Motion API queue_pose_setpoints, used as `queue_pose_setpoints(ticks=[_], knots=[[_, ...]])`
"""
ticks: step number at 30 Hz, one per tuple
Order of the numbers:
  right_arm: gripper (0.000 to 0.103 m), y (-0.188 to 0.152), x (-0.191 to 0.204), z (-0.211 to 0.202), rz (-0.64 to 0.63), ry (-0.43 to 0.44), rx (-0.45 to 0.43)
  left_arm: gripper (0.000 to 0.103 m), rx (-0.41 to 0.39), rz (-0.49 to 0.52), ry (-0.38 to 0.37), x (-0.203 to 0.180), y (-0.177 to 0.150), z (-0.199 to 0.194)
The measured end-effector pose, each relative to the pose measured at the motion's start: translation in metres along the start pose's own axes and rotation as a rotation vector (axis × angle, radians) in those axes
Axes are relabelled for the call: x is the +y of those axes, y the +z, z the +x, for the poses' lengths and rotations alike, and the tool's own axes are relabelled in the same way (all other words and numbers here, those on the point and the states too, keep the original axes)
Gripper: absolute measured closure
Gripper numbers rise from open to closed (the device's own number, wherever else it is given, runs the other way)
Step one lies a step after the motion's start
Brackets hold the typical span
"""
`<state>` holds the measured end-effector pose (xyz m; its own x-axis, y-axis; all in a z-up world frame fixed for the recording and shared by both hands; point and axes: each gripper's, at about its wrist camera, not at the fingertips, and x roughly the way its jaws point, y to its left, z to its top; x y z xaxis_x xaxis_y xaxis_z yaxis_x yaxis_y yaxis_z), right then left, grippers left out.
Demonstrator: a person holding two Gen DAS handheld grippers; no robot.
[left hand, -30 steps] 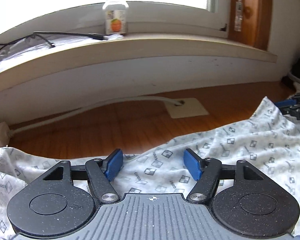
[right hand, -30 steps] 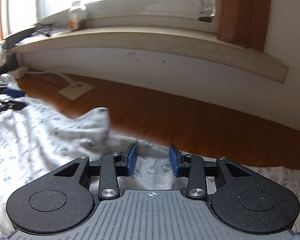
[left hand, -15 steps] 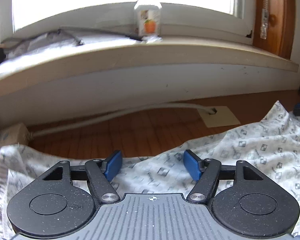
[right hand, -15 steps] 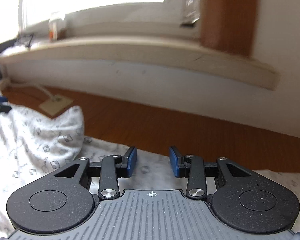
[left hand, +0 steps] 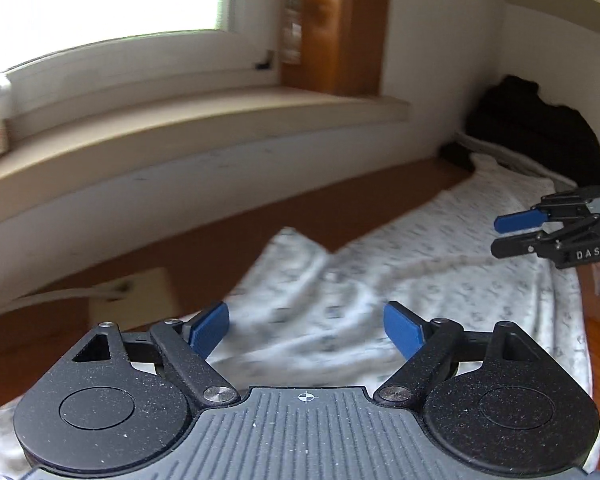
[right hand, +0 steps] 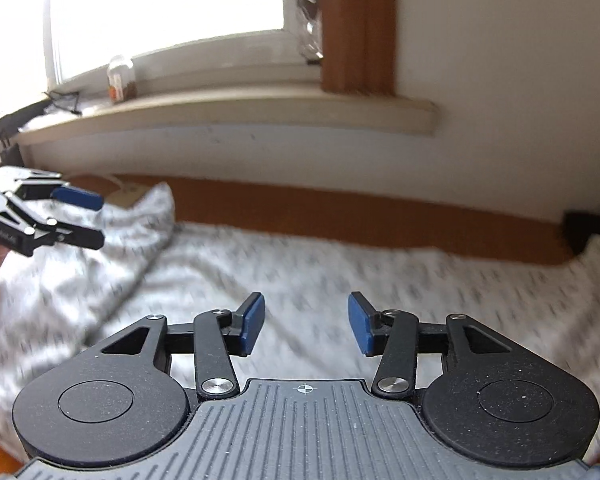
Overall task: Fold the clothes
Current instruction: 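Move both open grippers over the cloth toward each other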
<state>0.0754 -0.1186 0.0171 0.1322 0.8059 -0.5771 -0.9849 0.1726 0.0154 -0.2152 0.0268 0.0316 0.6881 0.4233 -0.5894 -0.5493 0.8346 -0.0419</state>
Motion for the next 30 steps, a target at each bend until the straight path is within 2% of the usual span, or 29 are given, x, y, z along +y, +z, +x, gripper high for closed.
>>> queue_pose_setpoints(ticks=[8,11,21,25,30], knots=[[0.055,-0.024,-0.008,-0.022,-0.027,-0.061,0.001,0.015,0.037,0.044,0.024,-0.016,-0.011,0.015],[0.055,-0.032,-0.023,-0.033,0.023,-0.072,-0.012,0.014,0.042,0.085,0.034,-0.019,-0.011,0.018],[0.053,-0.044,-0.032,-0.037,0.045,-0.118,-0.014,0.014,0.008,0.133,0.054,-0.034,-0.007,0.012],[0.052,-0.049,-0.056,-0.052,0.127,-0.160,-0.053,0.014,-0.023,0.139,0.023,-0.041,0.005,0.011],[0.053,-0.062,-0.114,-0.084,0.307,-0.267,-0.103,0.014,-0.014,0.110,-0.023,-0.042,0.002,0.023]])
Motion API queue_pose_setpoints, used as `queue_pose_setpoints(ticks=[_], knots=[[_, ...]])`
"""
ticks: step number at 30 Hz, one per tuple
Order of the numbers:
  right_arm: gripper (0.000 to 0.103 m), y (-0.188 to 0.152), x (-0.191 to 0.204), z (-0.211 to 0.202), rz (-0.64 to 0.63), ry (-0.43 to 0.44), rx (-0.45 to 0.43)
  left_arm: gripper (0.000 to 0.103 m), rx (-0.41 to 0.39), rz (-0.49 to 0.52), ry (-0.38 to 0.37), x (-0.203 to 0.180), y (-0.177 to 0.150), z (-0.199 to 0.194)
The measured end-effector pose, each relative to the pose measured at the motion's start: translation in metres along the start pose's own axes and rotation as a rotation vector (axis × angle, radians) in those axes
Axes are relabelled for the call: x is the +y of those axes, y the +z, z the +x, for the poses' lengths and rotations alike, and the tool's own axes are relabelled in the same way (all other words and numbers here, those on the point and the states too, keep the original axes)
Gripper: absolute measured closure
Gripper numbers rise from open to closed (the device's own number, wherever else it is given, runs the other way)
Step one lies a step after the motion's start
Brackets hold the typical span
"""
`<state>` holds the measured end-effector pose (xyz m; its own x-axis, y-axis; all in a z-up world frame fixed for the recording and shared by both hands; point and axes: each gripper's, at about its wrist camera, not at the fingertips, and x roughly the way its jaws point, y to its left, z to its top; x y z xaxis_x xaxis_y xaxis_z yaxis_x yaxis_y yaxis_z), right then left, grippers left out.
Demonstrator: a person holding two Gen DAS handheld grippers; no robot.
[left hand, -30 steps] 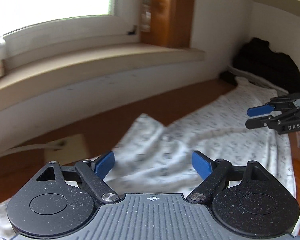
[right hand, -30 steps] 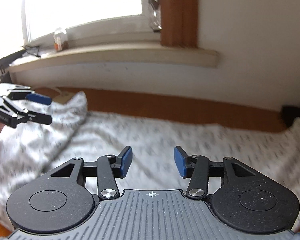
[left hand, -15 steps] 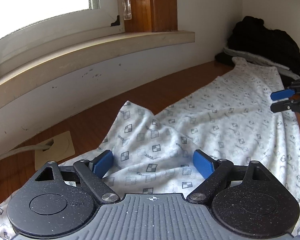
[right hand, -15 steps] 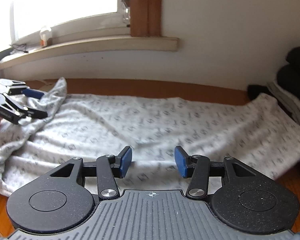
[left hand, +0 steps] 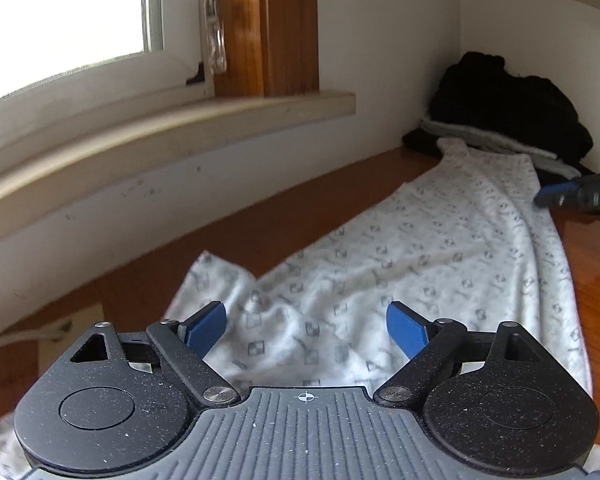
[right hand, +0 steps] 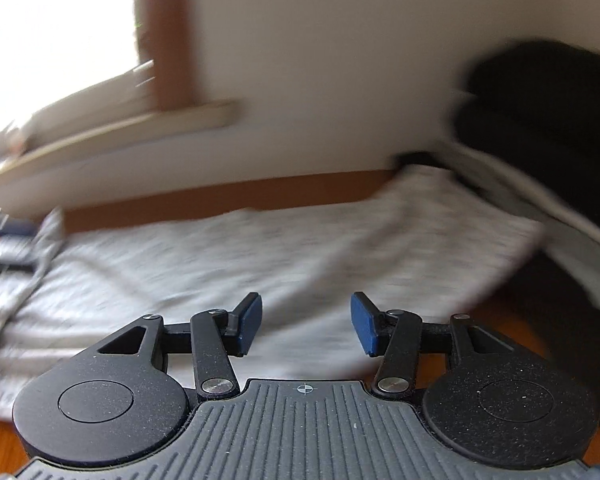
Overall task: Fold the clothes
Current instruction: 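Move both open grippers over the cloth toward each other, then grasp the cloth end near the dark pile with the right gripper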
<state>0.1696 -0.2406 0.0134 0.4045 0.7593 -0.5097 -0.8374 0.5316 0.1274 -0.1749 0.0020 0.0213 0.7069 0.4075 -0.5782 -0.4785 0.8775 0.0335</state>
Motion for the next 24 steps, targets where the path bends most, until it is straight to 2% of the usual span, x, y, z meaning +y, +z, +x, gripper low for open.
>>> queue_pose_setpoints(ticks=[2,3,4,5,7,11,15,16,18,20,23,24], knots=[[0.053,0.002,-0.027,-0.005,0.069,-0.049,-0.021,0.014,0.041,-0.008,-0.008,0.001,-0.001,0.007],[0.058,0.004,-0.039,-0.007,0.101,-0.073,-0.030,0.014,0.036,-0.014,-0.010,0.002,-0.001,0.006],[0.071,0.005,-0.051,-0.007,0.131,-0.091,-0.034,0.014,0.035,-0.017,-0.017,0.002,-0.001,0.006],[0.079,0.006,-0.061,-0.005,0.160,-0.107,-0.032,0.014,0.041,-0.017,-0.016,0.002,-0.001,0.007],[0.081,0.008,-0.077,0.002,0.227,-0.129,-0.021,0.014,0.050,-0.013,-0.013,0.001,-0.002,0.009],[0.081,0.011,-0.099,0.017,0.358,-0.096,-0.016,0.013,0.064,0.007,-0.003,-0.002,-0.002,0.012],[0.081,0.014,-0.104,0.030,0.408,-0.092,-0.032,0.013,0.065,0.008,-0.006,-0.001,-0.003,0.012],[0.085,0.015,-0.102,0.033,0.407,-0.101,-0.042,0.013,0.063,0.002,-0.010,0.000,-0.003,0.012],[0.100,0.021,-0.097,0.034,0.388,-0.092,-0.065,0.013,0.060,-0.010,-0.019,0.002,-0.003,0.011],[0.100,0.025,-0.091,0.033,0.379,-0.079,-0.101,0.013,0.057,-0.021,-0.028,0.004,-0.003,0.011],[0.086,0.028,-0.088,0.037,0.386,-0.091,-0.082,0.013,0.055,-0.030,-0.035,0.006,-0.003,0.010],[0.078,0.028,-0.090,0.041,0.394,-0.101,-0.062,0.013,0.055,-0.030,-0.035,0.006,-0.003,0.010]])
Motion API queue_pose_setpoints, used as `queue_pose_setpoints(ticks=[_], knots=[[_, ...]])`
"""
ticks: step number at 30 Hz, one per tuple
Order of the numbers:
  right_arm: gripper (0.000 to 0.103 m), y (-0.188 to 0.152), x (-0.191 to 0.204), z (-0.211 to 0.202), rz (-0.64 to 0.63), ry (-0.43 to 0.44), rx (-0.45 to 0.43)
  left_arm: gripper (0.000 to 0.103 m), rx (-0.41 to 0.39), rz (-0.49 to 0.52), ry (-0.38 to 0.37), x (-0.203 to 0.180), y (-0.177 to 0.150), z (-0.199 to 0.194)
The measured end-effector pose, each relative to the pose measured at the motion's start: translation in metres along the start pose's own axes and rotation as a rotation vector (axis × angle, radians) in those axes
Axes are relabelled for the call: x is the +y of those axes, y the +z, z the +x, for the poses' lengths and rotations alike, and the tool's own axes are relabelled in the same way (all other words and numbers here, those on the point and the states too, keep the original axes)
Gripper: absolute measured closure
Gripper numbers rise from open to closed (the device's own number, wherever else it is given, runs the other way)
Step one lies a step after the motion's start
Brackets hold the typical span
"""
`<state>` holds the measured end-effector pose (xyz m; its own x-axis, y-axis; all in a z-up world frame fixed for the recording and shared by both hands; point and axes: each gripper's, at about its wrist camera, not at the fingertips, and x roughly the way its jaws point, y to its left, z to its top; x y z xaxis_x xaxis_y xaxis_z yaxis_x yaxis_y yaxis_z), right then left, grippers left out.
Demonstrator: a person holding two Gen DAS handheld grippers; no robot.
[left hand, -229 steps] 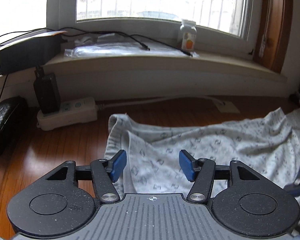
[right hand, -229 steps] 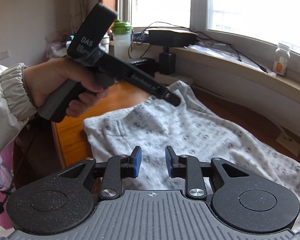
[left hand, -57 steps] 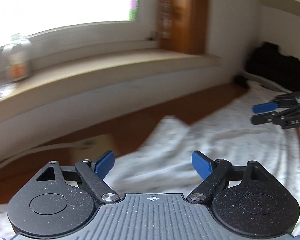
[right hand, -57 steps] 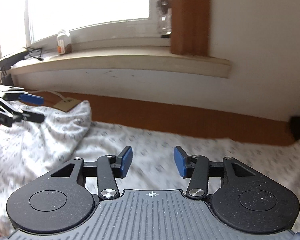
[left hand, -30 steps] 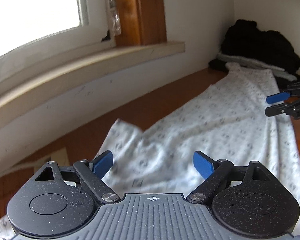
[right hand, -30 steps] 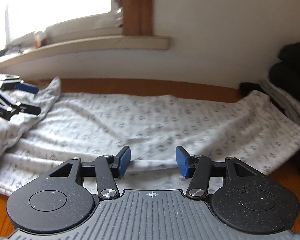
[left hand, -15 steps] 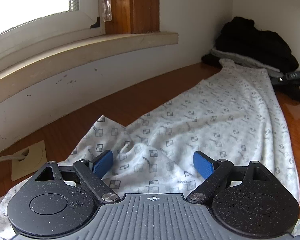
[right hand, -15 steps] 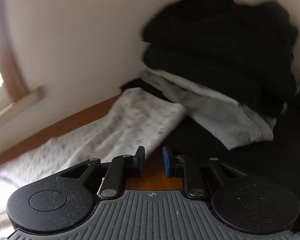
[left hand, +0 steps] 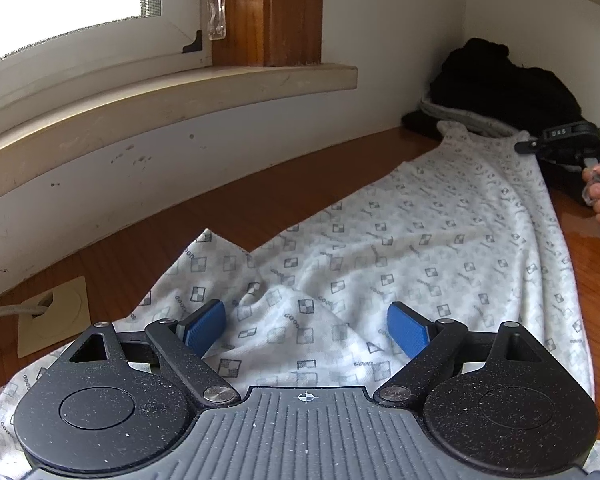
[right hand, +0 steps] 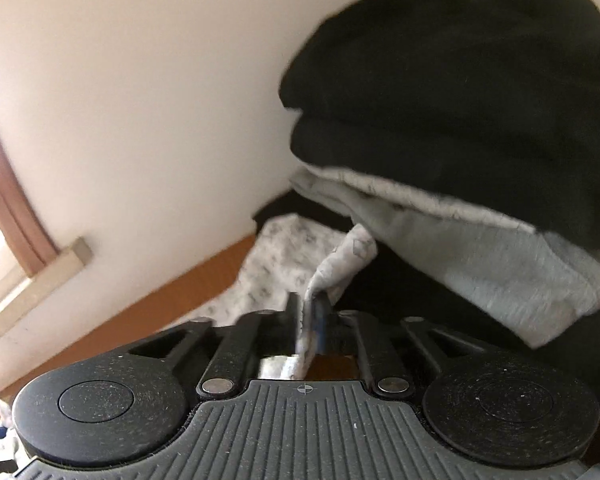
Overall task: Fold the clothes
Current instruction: 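Grasp the cloth end near the dark pile with the right gripper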
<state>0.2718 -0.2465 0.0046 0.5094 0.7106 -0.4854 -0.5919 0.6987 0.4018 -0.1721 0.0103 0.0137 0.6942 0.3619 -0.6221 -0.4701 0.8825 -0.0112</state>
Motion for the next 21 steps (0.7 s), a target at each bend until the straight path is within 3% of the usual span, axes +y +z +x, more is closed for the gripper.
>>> queue_pose_setpoints(ticks=[3,6,8,14,21], knots=[[0.078,0.000,-0.002,0.010,0.007,-0.044,0.021,0.013,0.000,0.000,0.001,0.000,0.000,0.000],[0.095,0.003,0.005,0.008,-0.018,-0.052,0.002,0.013,0.001,-0.001,0.000,0.000,0.000,0.000],[0.097,0.006,0.013,0.003,-0.035,-0.032,-0.022,0.013,0.001,0.000,0.000,0.000,0.000,0.000],[0.098,-0.003,0.093,-0.037,-0.179,0.181,-0.065,0.013,0.003,0.001,0.000,0.000,0.000,0.001],[0.098,-0.110,0.192,-0.096,-0.458,0.483,0.052,0.013,0.004,-0.003,0.004,0.001,0.000,0.001]])
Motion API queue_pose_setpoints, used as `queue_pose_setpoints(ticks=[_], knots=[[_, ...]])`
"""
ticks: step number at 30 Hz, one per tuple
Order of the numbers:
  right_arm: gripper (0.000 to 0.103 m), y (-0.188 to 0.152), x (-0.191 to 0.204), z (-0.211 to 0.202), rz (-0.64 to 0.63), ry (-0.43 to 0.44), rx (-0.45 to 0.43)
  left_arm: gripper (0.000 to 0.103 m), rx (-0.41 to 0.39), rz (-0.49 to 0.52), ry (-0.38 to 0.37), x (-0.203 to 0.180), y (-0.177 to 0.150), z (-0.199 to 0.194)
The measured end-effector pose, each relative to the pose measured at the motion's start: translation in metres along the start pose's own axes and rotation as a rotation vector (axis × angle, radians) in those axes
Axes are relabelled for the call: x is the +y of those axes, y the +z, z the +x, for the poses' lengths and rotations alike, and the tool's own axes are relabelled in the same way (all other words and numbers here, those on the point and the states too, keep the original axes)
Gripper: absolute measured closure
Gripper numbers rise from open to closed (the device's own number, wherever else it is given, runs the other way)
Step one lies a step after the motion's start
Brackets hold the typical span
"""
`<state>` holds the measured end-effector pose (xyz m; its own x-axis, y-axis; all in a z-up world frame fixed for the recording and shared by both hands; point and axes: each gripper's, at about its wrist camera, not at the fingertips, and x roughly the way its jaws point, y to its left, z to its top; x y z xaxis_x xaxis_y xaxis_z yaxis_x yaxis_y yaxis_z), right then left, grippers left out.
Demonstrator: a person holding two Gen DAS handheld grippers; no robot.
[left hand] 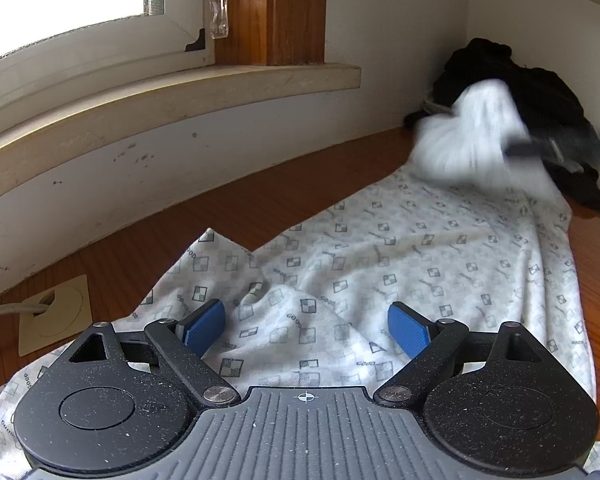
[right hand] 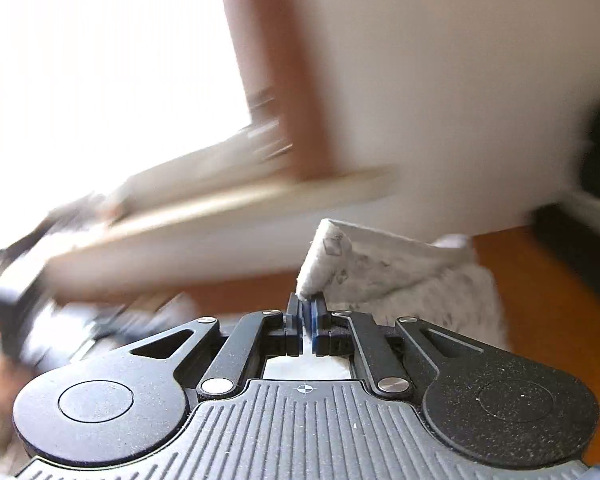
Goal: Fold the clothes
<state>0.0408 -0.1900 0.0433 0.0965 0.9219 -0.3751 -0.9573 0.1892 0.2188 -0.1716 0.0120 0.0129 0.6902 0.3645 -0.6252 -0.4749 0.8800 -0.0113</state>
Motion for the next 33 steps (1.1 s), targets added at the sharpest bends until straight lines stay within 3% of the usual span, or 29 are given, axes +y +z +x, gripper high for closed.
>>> queue_pose_setpoints(ticks=[3,7,14,19,25,27,30,33], knots=[[0.098,-0.027,0.030,0.001,-0.077,0.027,0.059,0.013,0.002,0.004,0.004,-0.001,0.000,0.000],[0.098,-0.045,0.038,0.004,-0.126,-0.003,0.093,0.012,0.007,0.014,0.011,-0.003,0.000,0.001],[0.094,-0.047,0.038,0.010,-0.140,-0.015,0.114,0.004,0.026,0.037,0.008,-0.006,0.000,0.003],[0.071,-0.043,0.049,0.022,-0.227,0.002,0.157,0.004,0.022,0.030,0.009,-0.005,0.000,0.003],[0.065,-0.034,0.052,0.051,-0.273,-0.002,0.236,0.004,0.022,0.025,0.014,-0.005,0.000,0.003],[0.066,-0.033,0.052,0.058,-0.284,-0.010,0.251,0.004,0.022,0.024,0.013,-0.004,0.000,0.003],[0.095,-0.034,0.053,0.050,-0.302,-0.033,0.202,0.003,0.020,0.009,0.001,-0.003,0.000,0.002],[0.094,-0.033,0.053,0.023,-0.276,-0.040,0.103,0.001,0.022,-0.005,-0.012,0.000,0.000,0.002]])
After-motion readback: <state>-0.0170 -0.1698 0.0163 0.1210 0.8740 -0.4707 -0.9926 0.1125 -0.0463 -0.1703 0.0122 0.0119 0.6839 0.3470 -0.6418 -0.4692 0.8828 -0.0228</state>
